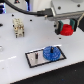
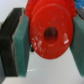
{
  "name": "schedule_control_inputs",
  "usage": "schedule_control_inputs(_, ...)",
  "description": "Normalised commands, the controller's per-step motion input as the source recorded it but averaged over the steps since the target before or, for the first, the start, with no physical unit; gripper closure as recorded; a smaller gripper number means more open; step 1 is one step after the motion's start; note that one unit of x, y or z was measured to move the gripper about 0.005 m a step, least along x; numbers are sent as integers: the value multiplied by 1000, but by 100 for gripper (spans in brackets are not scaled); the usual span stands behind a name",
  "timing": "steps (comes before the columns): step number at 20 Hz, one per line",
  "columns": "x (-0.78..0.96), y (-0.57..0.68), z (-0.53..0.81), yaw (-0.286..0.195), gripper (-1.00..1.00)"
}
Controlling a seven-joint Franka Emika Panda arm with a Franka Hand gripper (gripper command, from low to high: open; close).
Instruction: Insert the blue gear onto the right peg, followed by the red gear
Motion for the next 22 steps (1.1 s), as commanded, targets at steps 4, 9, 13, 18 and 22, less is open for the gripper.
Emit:
schedule_control_inputs(4, 573, -241, 6, 0, 100)
schedule_control_inputs(9, 490, -193, 16, 0, 100)
schedule_control_inputs(13, 383, -207, -26, 0, 100)
schedule_control_inputs(18, 233, -208, -85, 0, 100)
schedule_control_inputs(22, 119, -135, -133, 0, 100)
